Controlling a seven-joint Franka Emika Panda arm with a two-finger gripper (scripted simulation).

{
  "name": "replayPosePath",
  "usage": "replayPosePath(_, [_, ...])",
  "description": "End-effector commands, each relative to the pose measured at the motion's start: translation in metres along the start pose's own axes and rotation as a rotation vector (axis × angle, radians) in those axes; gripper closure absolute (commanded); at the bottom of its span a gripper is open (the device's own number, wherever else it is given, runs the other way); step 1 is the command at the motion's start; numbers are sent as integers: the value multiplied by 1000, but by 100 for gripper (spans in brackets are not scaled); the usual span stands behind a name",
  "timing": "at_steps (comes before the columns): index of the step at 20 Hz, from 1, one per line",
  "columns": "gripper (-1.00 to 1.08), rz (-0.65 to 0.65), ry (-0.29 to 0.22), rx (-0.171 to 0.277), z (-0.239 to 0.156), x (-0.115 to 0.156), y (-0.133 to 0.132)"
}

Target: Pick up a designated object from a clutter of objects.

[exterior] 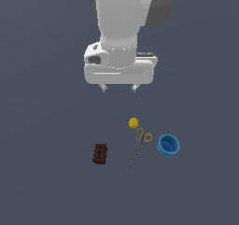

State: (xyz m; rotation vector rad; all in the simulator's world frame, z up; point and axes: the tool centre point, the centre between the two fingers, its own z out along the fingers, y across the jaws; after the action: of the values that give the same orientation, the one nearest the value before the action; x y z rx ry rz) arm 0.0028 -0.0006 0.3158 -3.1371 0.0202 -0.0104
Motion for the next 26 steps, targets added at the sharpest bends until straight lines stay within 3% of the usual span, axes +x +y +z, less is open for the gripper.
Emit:
replayPosePath(1, [-92, 0, 0, 0, 0, 0, 0])
replayPosePath(9, [-92, -32, 10, -1, -13, 0, -26])
replayPosePath(14, [-92, -35, 10, -1, -14, 0, -27])
replayPosePath(26, [-92, 73, 7, 3, 21, 21, -36])
